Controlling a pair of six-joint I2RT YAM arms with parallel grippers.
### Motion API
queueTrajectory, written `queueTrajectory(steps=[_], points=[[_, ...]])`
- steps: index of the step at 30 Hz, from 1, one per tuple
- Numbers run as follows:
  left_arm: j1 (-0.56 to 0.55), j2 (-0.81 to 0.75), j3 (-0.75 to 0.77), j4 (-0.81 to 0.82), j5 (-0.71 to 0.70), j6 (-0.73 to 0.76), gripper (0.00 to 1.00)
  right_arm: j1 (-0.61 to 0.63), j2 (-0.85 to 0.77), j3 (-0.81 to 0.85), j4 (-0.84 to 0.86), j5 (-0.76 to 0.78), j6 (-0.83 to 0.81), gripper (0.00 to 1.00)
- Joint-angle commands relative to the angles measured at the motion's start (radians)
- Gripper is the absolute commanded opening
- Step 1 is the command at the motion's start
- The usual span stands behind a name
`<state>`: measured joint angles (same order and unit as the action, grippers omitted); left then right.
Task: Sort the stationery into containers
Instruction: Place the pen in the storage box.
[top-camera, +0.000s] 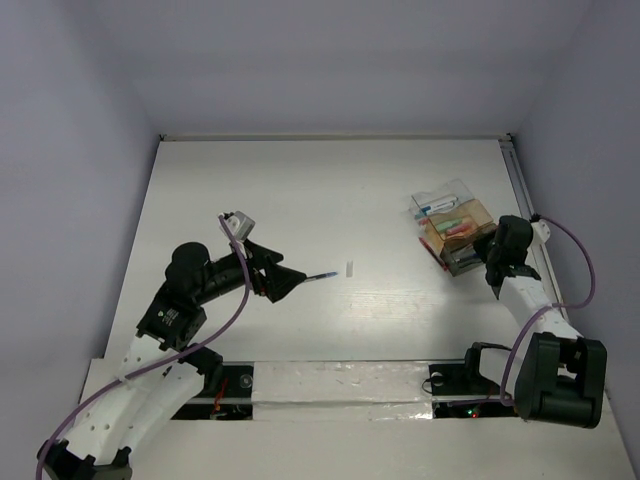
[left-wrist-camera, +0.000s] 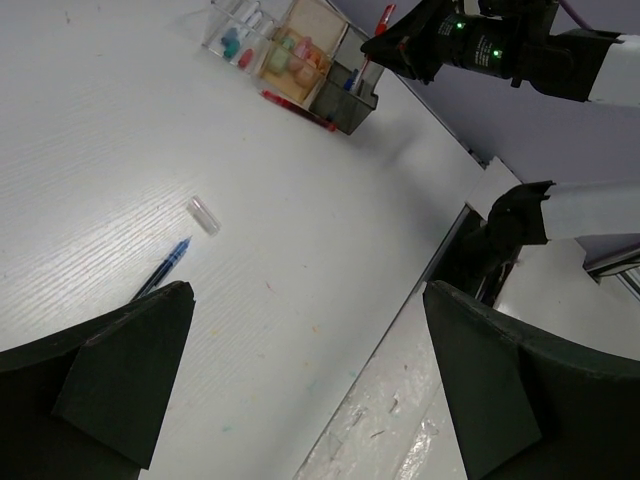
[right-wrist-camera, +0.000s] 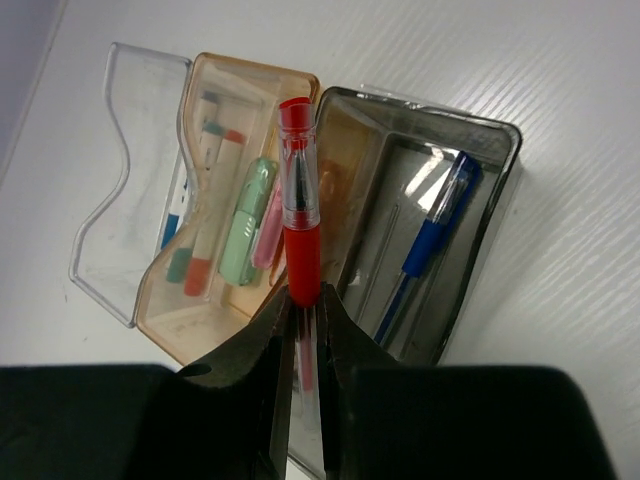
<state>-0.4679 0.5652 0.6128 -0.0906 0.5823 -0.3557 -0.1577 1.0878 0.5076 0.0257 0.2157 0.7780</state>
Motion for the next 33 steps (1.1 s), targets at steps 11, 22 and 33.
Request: queueTrajectory(steps=[11,22,33], points=[[-0.018,-0.008,0.004,0.012,-0.022,0.015,0.99,-0.013,-0.026,-0.011,0.04,-0.055,0.007,0.39],[-0.018,0.001,0.004,0.011,-0.033,0.014,0.99,-0.013,-0.112,0.063,-0.023,-0.134,-0.098,0.54],[-0.018,0.039,0.007,0.009,-0.041,0.015,0.99,0.271,-0.054,0.249,-0.263,-0.297,-0.353,0.31]])
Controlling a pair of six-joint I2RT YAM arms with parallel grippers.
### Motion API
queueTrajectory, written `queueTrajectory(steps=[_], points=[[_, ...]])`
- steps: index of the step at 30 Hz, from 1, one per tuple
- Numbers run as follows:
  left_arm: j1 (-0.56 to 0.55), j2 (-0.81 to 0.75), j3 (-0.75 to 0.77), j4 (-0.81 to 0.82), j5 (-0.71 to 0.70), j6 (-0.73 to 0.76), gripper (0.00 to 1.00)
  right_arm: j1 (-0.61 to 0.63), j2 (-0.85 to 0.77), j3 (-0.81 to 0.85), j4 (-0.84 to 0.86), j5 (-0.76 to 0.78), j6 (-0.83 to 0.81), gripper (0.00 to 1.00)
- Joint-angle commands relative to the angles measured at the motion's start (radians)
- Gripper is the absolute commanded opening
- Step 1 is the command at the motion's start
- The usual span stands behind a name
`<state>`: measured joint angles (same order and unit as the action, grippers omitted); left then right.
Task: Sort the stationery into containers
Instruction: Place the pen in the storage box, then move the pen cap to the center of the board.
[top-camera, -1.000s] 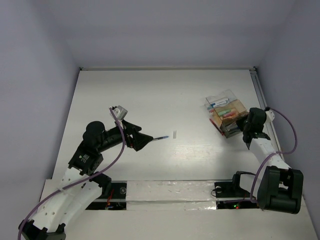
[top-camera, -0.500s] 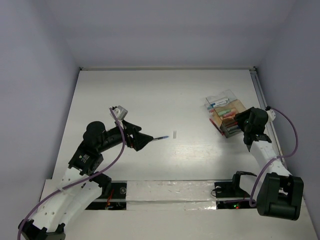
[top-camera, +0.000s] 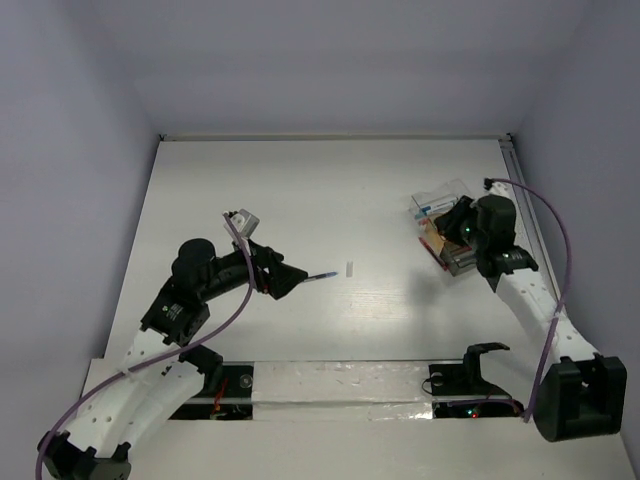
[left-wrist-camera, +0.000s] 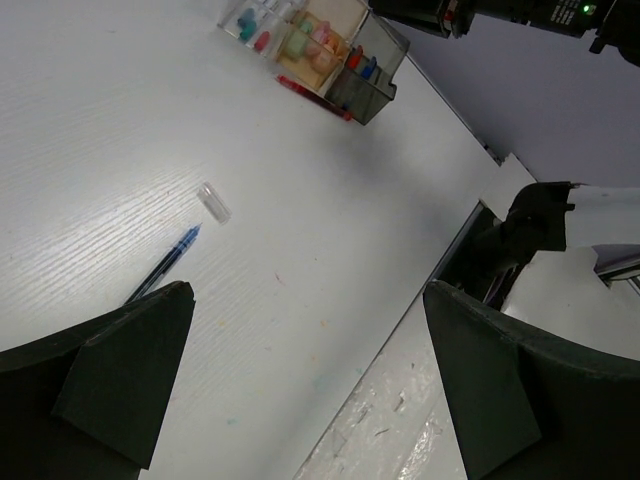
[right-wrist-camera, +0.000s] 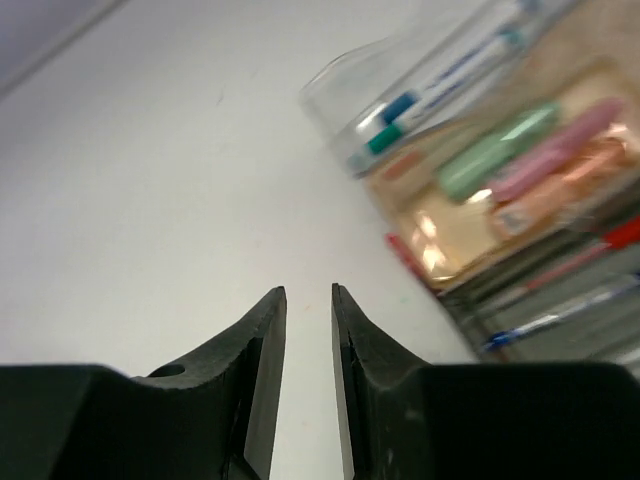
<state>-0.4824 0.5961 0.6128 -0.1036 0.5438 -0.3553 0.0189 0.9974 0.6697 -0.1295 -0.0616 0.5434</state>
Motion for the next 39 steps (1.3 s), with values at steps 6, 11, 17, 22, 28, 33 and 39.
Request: queueTrajectory(steps=[6,11,17,22,28,33,39], points=[[-0.004,0.027,0.007,0.022,-0.001,0.016,0.99,0.254,0.215,0.177,-0.219,0.127,-0.181,0.33],[-0.004,0.022,0.007,0.022,0.002,0.018,0.99,0.299,0.346,0.228,-0.249,0.314,-0.201,0.45],[-0.004,0.001,0.007,0.022,0.007,0.018,0.99,0.309,0.466,0.274,-0.177,0.394,-0.243,0.54],[-0.013,-0.016,0.008,0.022,0.004,0.018,0.99,0.319,0.584,0.324,-0.142,0.422,-0.281,0.6],[-0.022,-0.022,0.008,0.022,0.002,0.019,0.99,0.319,0.69,0.383,-0.144,0.46,-0.316,0.62],[-0.022,-0.022,0.008,0.021,-0.001,0.019,0.99,0.319,0.744,0.406,-0.114,0.468,-0.362,0.64],[-0.022,-0.012,0.01,0.021,-0.004,0.019,0.99,0.319,0.808,0.438,-0.113,0.465,-0.388,0.65]])
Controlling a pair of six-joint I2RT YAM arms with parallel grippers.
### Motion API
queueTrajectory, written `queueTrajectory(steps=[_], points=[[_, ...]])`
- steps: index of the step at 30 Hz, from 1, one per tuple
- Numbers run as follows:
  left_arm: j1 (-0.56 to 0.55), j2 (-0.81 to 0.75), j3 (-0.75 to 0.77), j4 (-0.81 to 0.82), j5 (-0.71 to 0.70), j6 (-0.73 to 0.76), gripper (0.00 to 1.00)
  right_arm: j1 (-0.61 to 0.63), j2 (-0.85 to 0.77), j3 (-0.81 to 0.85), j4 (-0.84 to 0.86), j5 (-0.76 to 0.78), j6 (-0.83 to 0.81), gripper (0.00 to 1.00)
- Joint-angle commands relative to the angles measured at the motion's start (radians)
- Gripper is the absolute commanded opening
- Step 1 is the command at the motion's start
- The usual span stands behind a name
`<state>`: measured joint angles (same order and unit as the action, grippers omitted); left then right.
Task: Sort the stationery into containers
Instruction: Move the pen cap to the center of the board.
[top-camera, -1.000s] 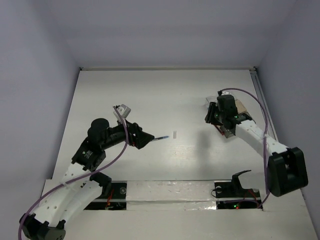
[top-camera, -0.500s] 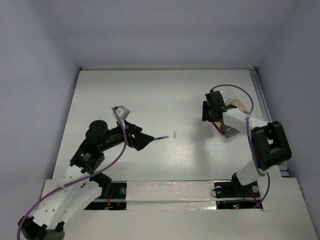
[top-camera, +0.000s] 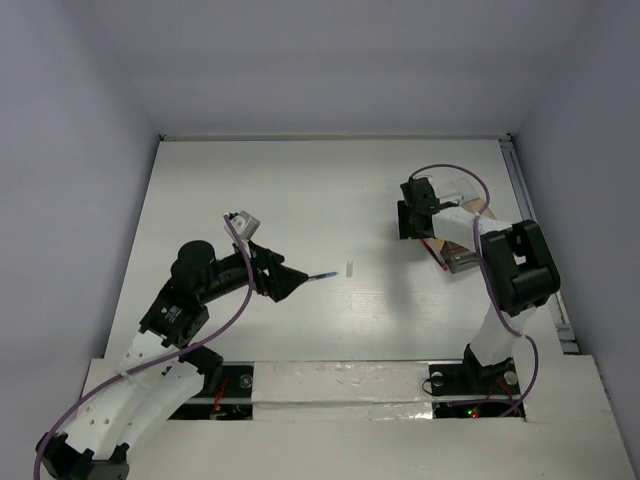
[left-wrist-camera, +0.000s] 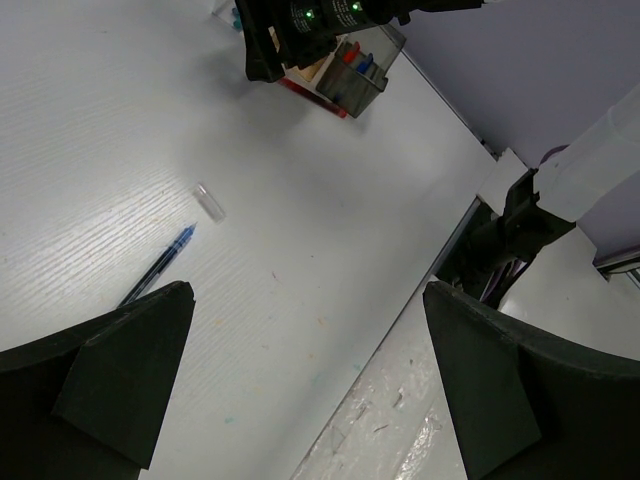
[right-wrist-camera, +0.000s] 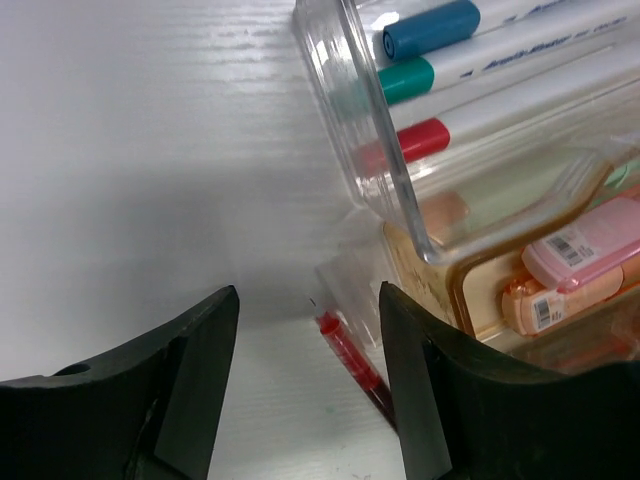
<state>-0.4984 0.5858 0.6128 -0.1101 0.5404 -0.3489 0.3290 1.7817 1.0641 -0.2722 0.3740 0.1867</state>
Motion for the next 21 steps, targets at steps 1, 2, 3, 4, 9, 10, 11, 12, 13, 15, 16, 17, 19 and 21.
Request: queueTrajectory(steps=[1,2,3,4,9,10,11,12,13,15,16,17,19,21], points=[[-0.006,0.002,0.01,0.027,0.0,0.013,0.99,0.008,0.025,0.045,0.022,0.023,-0.029,0.63],[-0.006,0.003,0.01,0.027,-0.002,0.013,0.99,0.008,0.028,0.049,0.018,0.019,-0.017,0.62],[-0.006,0.003,0.008,0.027,-0.002,0.013,0.99,0.008,0.028,0.051,0.013,0.016,-0.006,0.61],[-0.006,0.003,0.01,0.027,-0.002,0.013,0.99,0.008,0.03,0.056,0.004,0.005,0.0,0.6],[-0.006,0.003,0.008,0.027,-0.002,0.013,0.99,0.008,0.036,0.062,-0.029,-0.033,0.057,0.53],[-0.006,0.003,0.008,0.026,-0.002,0.013,0.99,0.008,0.036,0.062,-0.032,-0.033,0.06,0.52],[-0.006,0.002,0.008,0.027,-0.002,0.011,0.99,0.008,0.036,0.062,-0.032,-0.035,0.062,0.5],[-0.006,0.003,0.01,0.027,-0.002,0.011,0.99,0.008,0.038,0.072,-0.038,-0.04,0.065,0.47],[-0.006,0.003,0.01,0.027,-0.003,0.011,0.99,0.008,0.038,0.077,-0.045,-0.047,0.065,0.46],[-0.006,0.002,0.008,0.027,-0.002,0.011,0.99,0.008,0.036,0.083,-0.05,-0.049,0.068,0.45],[-0.006,0.002,0.008,0.027,-0.002,0.011,0.99,0.008,0.03,0.083,-0.045,-0.05,0.068,0.44],[-0.006,0.003,0.008,0.027,-0.003,0.011,0.99,0.008,0.03,0.085,-0.048,-0.05,0.063,0.41],[-0.006,0.003,0.008,0.027,-0.002,0.011,0.99,0.008,0.028,0.091,-0.059,-0.035,0.057,0.37],[-0.006,0.003,0.008,0.027,-0.003,0.011,0.99,0.008,0.03,0.092,-0.064,-0.023,0.05,0.35]])
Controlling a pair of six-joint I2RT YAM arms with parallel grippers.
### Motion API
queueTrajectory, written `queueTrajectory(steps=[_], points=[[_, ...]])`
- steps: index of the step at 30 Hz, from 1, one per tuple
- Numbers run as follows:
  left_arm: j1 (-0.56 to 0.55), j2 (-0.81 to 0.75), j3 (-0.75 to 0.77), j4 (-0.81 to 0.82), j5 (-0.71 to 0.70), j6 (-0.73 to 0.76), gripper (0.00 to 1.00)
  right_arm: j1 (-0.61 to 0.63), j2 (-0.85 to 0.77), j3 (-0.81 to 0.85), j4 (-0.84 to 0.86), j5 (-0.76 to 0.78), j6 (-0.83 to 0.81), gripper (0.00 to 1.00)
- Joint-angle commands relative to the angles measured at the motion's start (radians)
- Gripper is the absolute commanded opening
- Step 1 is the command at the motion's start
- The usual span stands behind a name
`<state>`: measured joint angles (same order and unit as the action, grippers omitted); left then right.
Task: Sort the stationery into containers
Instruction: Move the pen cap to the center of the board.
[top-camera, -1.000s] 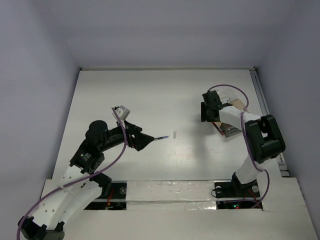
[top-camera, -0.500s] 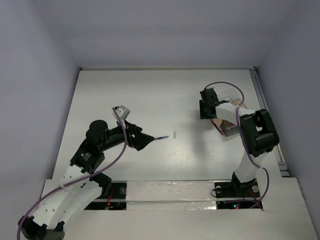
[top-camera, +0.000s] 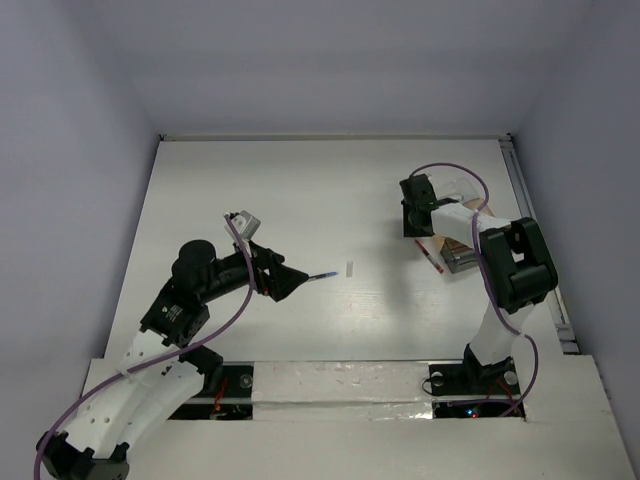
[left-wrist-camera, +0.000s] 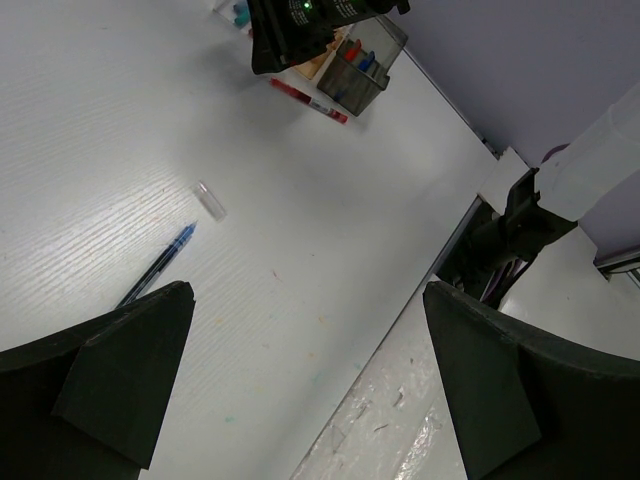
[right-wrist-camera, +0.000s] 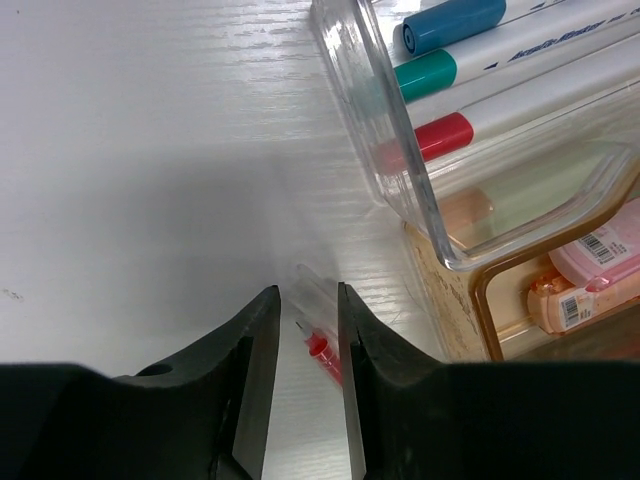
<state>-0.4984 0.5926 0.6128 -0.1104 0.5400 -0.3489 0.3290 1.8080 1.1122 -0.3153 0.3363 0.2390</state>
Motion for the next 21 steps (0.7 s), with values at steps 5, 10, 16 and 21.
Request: queueTrajectory(steps=[5,10,16,21], points=[[-0.006,0.003,0.008,0.028,-0.002,0.011,0.99,0.008,0.02,0.055,-0.034,-0.005,-0.018,0.34],[-0.006,0.001,0.008,0.028,-0.002,0.011,0.99,0.008,0.053,0.083,-0.042,-0.043,-0.038,0.32],[-0.006,0.003,0.008,0.028,-0.002,0.011,0.99,0.008,0.076,0.092,-0.047,-0.04,-0.061,0.23],[0.003,0.009,0.01,0.028,-0.002,0.011,0.99,0.008,0.06,0.089,0.01,-0.04,-0.093,0.15]])
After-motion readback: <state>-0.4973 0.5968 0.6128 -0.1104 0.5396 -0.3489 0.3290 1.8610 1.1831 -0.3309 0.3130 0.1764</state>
